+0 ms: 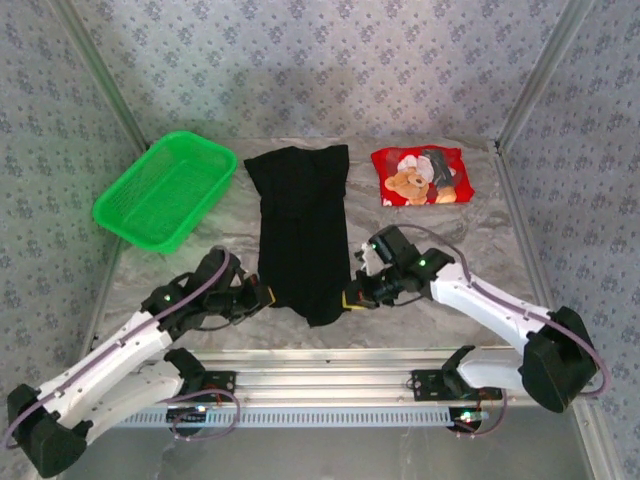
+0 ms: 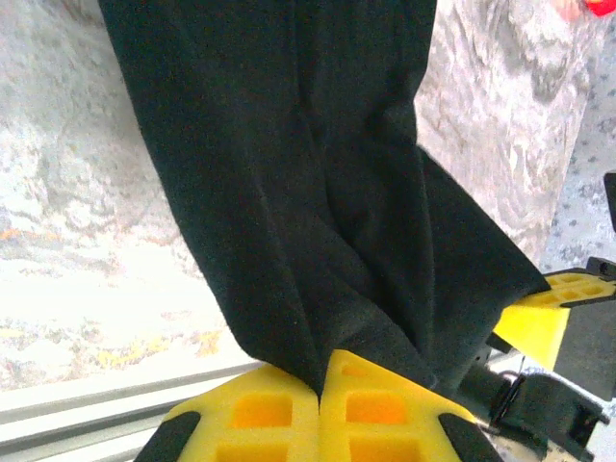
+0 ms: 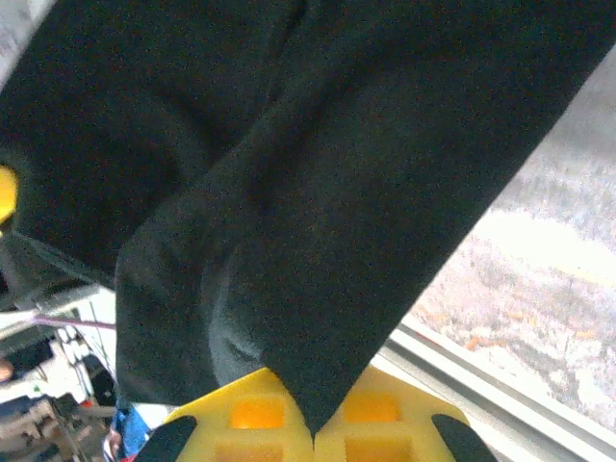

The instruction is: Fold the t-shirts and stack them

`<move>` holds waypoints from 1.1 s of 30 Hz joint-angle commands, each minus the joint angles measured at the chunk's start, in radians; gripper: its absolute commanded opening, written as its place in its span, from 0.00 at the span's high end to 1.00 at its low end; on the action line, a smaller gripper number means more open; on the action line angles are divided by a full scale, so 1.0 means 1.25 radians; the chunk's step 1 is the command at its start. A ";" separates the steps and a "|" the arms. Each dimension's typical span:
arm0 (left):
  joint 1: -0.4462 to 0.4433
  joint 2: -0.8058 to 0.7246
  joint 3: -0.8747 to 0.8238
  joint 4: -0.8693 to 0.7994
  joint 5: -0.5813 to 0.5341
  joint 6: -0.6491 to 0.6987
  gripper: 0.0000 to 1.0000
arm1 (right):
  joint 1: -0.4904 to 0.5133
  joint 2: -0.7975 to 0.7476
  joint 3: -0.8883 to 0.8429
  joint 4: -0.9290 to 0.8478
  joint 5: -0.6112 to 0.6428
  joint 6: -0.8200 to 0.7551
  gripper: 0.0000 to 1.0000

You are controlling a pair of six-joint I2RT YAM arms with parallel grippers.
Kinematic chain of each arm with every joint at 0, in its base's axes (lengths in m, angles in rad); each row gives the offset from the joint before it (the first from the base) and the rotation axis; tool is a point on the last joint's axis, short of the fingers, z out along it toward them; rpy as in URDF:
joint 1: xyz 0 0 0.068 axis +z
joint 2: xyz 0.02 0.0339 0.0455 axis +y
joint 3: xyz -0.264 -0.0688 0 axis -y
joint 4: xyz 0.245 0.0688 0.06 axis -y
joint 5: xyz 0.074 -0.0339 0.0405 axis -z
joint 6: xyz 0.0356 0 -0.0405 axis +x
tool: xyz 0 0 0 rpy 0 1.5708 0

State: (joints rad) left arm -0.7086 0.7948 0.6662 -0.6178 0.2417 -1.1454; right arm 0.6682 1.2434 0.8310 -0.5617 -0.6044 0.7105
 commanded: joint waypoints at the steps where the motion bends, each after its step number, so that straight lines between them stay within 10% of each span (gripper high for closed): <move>1: 0.061 0.039 0.063 -0.006 0.031 0.051 1.00 | -0.043 0.057 0.082 -0.038 -0.045 -0.052 1.00; 13: 0.290 0.324 0.233 0.085 0.161 0.223 1.00 | -0.180 0.410 0.426 -0.174 -0.084 -0.218 1.00; 33: 0.395 0.716 0.454 0.139 0.230 0.353 1.00 | -0.255 0.742 0.779 -0.303 -0.066 -0.290 1.00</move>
State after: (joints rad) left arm -0.2222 1.6661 1.1839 -0.4664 0.4919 -0.7414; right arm 0.3622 2.1296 1.7443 -0.8879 -0.6884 0.3714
